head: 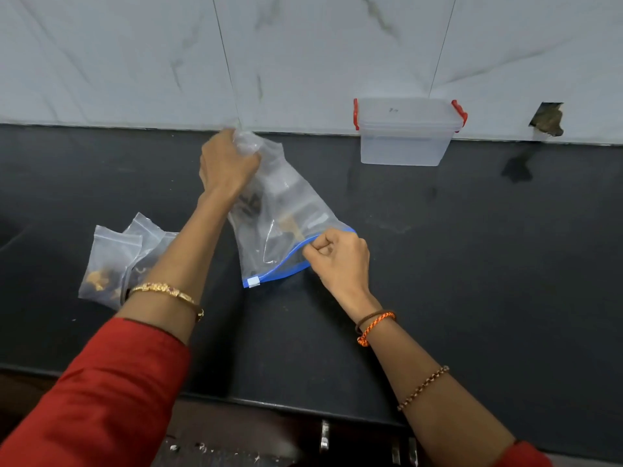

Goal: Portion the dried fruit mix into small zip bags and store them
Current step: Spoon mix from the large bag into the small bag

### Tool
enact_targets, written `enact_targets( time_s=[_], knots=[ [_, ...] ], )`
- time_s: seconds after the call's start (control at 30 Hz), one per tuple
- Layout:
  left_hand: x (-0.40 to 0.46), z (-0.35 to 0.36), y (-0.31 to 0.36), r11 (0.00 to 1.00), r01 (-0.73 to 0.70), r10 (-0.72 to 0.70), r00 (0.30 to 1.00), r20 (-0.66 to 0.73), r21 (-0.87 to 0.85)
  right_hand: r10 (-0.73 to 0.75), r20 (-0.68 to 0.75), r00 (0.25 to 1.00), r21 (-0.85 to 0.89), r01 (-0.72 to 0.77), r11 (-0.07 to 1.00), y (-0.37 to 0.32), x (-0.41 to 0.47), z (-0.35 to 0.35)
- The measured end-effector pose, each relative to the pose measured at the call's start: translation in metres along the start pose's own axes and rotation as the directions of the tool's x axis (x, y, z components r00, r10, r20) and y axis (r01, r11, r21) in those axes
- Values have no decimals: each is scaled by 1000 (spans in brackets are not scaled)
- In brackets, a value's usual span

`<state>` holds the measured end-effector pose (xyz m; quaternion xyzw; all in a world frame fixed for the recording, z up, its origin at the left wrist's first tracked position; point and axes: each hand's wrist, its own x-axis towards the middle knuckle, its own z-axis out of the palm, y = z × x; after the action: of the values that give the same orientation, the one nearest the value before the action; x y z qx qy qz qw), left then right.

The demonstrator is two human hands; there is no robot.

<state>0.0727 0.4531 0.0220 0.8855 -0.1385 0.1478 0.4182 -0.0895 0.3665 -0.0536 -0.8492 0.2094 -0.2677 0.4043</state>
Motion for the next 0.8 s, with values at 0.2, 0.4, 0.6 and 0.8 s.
enact_targets(
  time_s=[0.2, 0.4, 0.6, 0.8],
  knots=[
    [-5, 5, 0, 999, -2, -3, 995, 96, 51, 67, -18, 998, -1, -67, 998, 1, 0, -1],
    [-31, -17, -16, 993, 75, -76, 997, 0, 93, 81, -28, 996, 36, -80, 996, 0, -2, -3],
    [-78, -35, -32, 974, 214, -218, 973, 73, 69, 63, -7, 998, 45, -63, 997, -2, -5, -3],
    [-101, -19, -32, 690, 466, -304, 881, 362, -554, -11, 165, 986, 134, -11, 991, -12, -18, 10]
  ],
)
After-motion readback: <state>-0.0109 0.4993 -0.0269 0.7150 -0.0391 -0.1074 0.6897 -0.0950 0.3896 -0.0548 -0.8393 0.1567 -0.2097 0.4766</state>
